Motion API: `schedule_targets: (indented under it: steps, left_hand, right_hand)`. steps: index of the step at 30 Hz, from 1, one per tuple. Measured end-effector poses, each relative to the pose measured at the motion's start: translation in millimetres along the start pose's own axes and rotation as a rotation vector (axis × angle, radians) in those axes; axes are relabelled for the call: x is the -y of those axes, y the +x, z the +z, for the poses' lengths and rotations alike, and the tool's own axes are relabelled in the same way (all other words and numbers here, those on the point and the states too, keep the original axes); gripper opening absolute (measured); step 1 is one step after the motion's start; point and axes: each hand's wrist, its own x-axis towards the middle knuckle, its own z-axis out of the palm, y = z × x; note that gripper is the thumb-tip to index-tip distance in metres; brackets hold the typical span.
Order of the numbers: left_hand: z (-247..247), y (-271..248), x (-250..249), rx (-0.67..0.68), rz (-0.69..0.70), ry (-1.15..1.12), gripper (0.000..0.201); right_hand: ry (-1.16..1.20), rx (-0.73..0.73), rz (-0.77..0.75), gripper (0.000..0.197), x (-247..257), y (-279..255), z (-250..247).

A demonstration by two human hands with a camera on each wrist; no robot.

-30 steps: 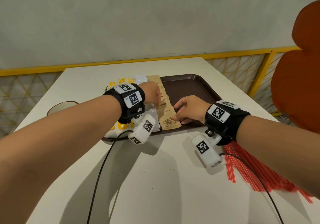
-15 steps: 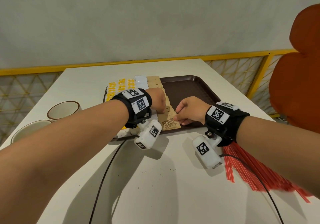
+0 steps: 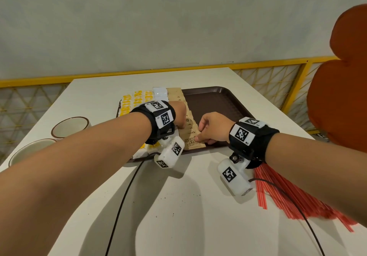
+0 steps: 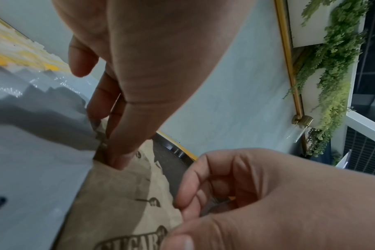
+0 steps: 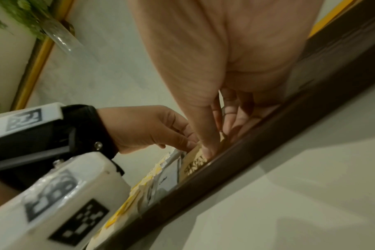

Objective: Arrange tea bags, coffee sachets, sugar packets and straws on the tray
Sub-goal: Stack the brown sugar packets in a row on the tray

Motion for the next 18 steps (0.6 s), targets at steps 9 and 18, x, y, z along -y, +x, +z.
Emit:
schedule_targets:
  steps: [9, 18]
  left_hand:
    - [-13.8, -4.8, 5.3, -0.052, -0.019, -0.106, 0.024]
    - [-25.8, -31.8, 51.1, -0.334, -0.152, -0.648, 0.036]
  right_hand:
    - [-0.011, 0.004, -0.025, 0.025, 4.1, -4.0, -3.2]
    - [0.163, -0.017, -0.008, 0.039, 22.3, -7.7, -4.1]
